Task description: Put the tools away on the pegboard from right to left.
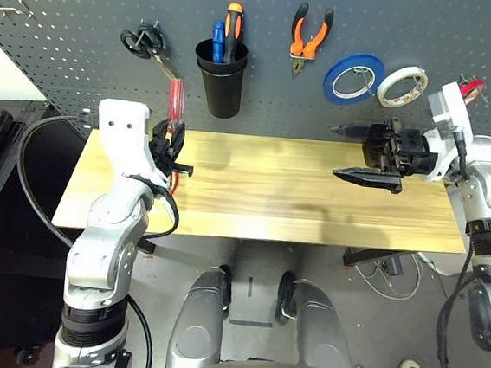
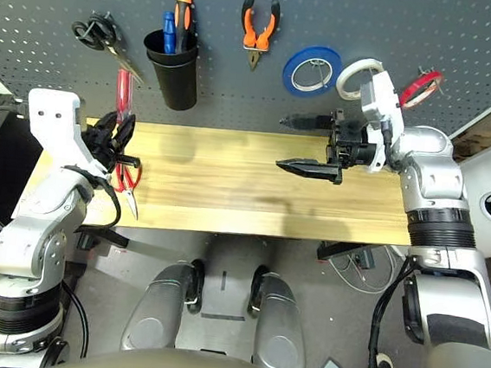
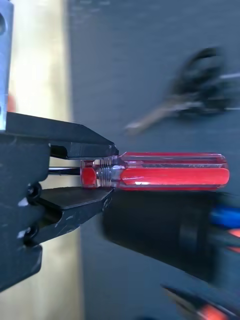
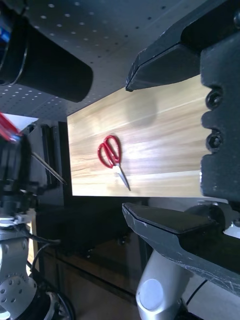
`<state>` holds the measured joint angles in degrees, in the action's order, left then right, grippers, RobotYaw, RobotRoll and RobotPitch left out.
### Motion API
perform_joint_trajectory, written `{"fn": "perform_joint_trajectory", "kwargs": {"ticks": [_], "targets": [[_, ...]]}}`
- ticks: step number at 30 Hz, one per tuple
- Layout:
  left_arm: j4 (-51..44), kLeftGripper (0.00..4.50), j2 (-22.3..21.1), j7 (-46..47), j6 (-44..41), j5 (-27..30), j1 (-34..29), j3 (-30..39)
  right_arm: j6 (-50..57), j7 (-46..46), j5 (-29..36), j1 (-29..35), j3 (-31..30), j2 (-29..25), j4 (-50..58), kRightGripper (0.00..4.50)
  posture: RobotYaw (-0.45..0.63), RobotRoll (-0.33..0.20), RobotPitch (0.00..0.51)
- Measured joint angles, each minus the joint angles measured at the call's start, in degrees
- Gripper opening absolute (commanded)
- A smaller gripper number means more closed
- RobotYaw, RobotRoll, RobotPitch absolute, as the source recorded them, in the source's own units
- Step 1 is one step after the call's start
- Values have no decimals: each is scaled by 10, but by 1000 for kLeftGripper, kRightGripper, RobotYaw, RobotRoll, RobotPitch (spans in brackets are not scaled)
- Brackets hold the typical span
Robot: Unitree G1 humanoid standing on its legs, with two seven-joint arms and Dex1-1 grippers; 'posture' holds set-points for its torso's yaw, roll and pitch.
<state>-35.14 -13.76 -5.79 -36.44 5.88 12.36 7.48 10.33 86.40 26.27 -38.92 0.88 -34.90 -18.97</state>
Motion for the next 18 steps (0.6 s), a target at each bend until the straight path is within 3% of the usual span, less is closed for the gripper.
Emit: {"fn": "perform_joint_trajectory", "kwargs": {"ticks": [9, 18], "targets": [[48, 804, 2, -3, 64, 3, 99, 4, 1, -8, 9, -7, 23, -8, -3, 4500, 40, 0, 107], [213, 804, 20, 21, 165, 3, 262, 17, -9, -14, 9, -8, 43, -20, -20, 4500, 6, 0, 107]]}}
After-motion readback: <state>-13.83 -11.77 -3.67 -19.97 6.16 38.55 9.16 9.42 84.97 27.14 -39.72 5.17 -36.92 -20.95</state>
